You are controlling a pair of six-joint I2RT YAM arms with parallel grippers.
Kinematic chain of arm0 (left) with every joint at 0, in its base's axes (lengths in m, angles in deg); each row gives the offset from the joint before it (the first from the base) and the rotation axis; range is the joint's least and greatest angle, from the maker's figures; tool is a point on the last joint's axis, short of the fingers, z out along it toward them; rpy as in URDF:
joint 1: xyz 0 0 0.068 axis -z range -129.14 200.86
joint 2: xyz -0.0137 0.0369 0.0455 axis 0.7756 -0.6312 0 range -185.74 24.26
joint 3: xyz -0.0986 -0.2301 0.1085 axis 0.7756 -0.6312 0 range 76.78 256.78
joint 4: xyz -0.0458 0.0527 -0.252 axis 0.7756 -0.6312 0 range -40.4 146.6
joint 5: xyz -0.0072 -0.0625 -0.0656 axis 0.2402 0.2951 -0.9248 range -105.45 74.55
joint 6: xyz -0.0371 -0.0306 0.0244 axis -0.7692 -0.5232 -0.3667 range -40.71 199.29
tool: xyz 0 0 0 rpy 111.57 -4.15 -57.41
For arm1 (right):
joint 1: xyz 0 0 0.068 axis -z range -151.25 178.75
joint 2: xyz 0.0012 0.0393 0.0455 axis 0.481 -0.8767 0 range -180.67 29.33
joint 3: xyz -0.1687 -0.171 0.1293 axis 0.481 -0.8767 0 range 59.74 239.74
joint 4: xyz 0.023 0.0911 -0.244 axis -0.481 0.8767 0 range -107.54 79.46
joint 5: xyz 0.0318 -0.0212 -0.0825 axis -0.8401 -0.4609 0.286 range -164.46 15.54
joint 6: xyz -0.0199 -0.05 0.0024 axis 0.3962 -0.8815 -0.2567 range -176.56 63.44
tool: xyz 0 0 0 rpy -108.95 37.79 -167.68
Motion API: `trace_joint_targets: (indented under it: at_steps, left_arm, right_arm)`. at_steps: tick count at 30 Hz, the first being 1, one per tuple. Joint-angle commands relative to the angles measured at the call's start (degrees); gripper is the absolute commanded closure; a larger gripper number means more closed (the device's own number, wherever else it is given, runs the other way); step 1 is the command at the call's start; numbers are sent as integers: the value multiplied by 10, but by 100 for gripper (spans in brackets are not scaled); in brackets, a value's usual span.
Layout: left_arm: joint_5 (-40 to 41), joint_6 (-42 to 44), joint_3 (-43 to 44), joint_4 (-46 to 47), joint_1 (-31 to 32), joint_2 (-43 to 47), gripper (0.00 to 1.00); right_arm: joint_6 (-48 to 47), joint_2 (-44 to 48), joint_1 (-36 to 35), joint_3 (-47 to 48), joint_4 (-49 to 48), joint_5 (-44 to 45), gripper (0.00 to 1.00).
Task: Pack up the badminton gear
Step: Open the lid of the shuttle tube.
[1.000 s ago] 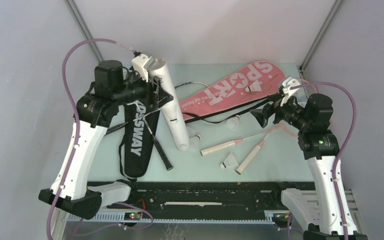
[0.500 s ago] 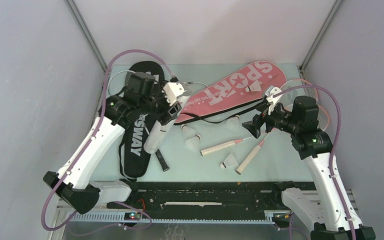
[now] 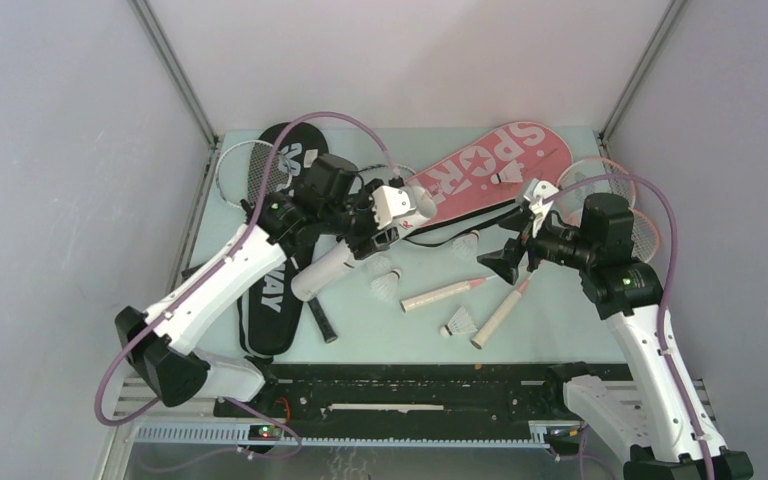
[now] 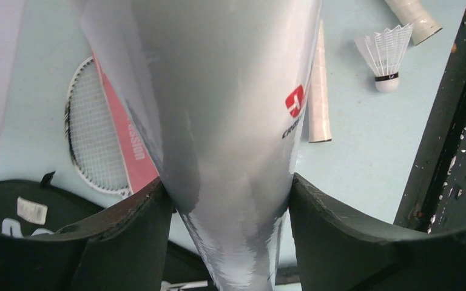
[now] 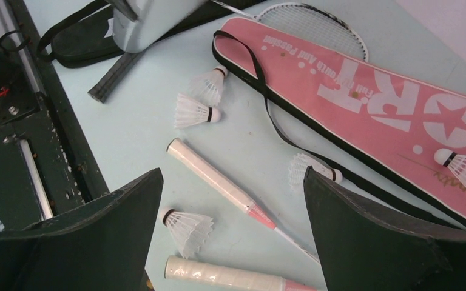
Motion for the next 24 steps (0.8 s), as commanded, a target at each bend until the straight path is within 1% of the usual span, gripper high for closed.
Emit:
trace_joint_targets:
  at_steps: [1,5,7,9,10,13,16,21,22,24]
  left_arm:
    - [-42,27,-17,21,7,-31,73]
    - [-69,35,-18,24,17,-58,73]
    - [-72,43,-17,23,25,-68,78]
    - [-70,52,-14,20,33,-73,86]
    - [-70,54,-11,20,35,-75,88]
    - [-76,57,-2,20,41,-77,88]
    - [-77,62,7,19,48,-78,89]
    - [-70,75,20,8,65,-86,93]
    - [-70,76,22,5,67,-87,93]
    - [-69,76,25,4,70,-86,94]
  right_arm:
    - [-68,11,-12,26,31,-22,8]
    - [-117,10,-27,49,78,-9,13]
    - [-135,6,-33,59,93,0,16]
    - [-145,1,-38,68,102,6,19]
    - [-151,-1,-41,71,107,6,20]
    - [-169,-10,-51,80,125,2,22]
    - [-175,-19,-60,80,127,-1,22]
    - [-178,-25,-74,81,124,-5,22]
    - [-174,-27,-77,80,121,0,21]
    - [-158,-31,-78,80,111,3,14]
